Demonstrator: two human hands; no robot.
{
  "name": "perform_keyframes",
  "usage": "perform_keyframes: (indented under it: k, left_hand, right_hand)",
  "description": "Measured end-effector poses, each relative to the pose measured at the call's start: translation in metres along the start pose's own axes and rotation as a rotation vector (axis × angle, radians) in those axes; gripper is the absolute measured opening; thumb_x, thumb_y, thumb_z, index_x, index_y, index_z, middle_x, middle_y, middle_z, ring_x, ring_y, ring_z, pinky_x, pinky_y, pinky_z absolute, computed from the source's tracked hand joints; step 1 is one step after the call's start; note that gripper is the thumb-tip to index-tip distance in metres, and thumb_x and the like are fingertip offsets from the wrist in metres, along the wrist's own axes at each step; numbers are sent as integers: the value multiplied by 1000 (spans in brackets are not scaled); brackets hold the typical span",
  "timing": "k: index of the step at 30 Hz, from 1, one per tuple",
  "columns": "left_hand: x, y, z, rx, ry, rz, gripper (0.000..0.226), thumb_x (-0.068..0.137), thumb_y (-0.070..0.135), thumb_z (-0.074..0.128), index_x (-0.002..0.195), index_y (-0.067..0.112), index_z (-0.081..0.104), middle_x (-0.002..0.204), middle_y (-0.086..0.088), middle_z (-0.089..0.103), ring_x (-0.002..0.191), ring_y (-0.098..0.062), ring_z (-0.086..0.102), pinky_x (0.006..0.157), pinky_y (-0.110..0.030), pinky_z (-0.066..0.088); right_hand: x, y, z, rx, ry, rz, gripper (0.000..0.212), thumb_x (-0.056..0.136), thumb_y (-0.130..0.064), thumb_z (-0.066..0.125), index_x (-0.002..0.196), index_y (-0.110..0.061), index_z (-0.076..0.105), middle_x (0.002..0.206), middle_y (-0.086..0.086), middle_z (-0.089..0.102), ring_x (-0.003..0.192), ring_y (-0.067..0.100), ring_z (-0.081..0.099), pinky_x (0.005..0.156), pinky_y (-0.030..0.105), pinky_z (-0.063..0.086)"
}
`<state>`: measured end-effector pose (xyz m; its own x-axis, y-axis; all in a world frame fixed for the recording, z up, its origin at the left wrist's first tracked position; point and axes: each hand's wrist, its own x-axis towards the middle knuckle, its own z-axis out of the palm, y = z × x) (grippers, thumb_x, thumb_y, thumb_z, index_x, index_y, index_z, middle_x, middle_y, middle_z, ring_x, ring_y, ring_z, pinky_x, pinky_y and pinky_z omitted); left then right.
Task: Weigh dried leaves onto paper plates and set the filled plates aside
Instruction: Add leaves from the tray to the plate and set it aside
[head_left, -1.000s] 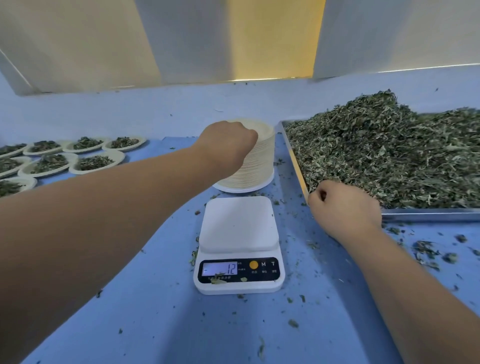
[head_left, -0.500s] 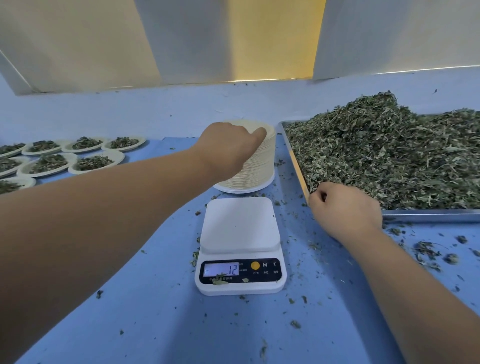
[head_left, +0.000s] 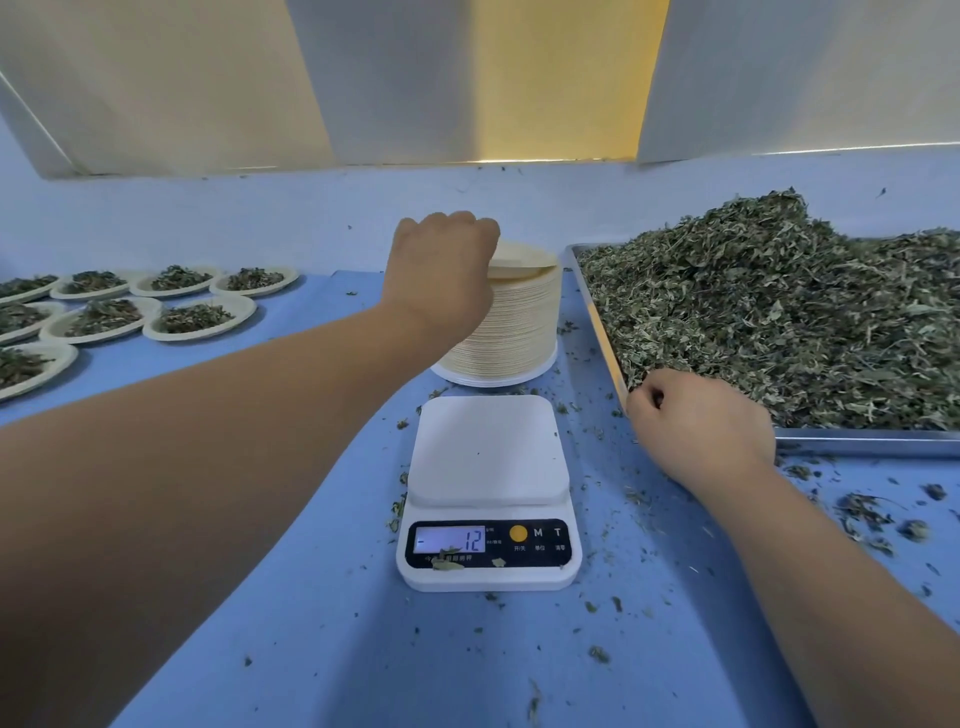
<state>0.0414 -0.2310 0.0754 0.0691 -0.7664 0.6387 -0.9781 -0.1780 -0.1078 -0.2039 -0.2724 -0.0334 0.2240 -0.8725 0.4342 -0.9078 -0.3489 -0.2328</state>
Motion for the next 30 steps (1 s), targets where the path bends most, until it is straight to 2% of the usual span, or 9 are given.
perform_keyframes:
  k: [6,9,11,13,16,19,22,26,30]
  left_hand:
    - [-30,-5,2,-591,219,-326,28,77,-4,48,80,20,62,96,2,61,92,-20,57,83,-35,46]
    - [-70,-4,6,-855,348,-483,38,84,-6,54,74,30,65,107,7,63,101,-8,59,85,-26,49]
    - [-93,-6,8,-951,385,-541,43,85,-9,58,75,33,68,112,5,66,103,-5,62,86,-24,52]
    - [-110,-8,7,-1078,409,-572,39,82,-13,62,79,25,73,109,1,70,103,-11,67,87,-26,54]
    - [-129,-9,6,-1186,347,-563,36,81,-18,68,79,17,76,105,-1,73,101,-15,70,81,-30,57]
    - [-141,-13,7,-1196,266,-546,39,80,-19,70,81,20,78,105,-2,74,102,-15,71,89,-33,59]
    - [-146,-19,11,-1243,238,-544,39,80,-17,74,84,22,78,100,0,78,99,-12,73,88,-26,58]
    - [-155,-27,17,-1486,100,-666,45,83,-18,72,105,21,76,103,5,80,102,-11,75,81,-18,58]
    - [-160,-35,24,-1594,-60,-755,57,88,-24,57,129,14,66,117,3,77,111,-11,72,80,-20,59]
  right_hand:
    - [-2,0,0,16,16,14,27,91,-34,45,69,-22,54,52,-5,53,46,18,47,49,21,30]
    - [-4,-4,-6,85,45,-9,12,92,-33,51,97,-27,60,73,-6,60,68,21,54,59,30,41]
    - [-7,-9,-9,209,90,-69,30,92,-27,56,120,-21,58,97,-2,66,88,25,57,75,38,47]
    - [-11,-21,-13,315,133,-116,40,90,-25,59,128,-17,55,108,-1,67,98,26,58,85,42,45]
    - [-22,-42,-14,304,122,-166,52,87,-32,64,135,-17,54,106,-5,67,104,26,59,95,47,42]
    - [-33,-55,-13,356,94,-218,65,80,-31,71,140,-15,50,107,-2,68,108,28,59,95,45,39]
    - [-35,-59,-12,329,118,-305,51,81,-23,69,131,-21,58,93,-3,65,101,28,58,87,40,39]
    - [-34,-52,-12,222,74,-421,22,83,-18,62,101,-30,65,78,-16,48,102,26,56,81,36,38]
    - [-32,-51,-10,112,8,-408,27,82,-22,60,105,-35,67,100,-15,69,129,17,47,99,34,29]
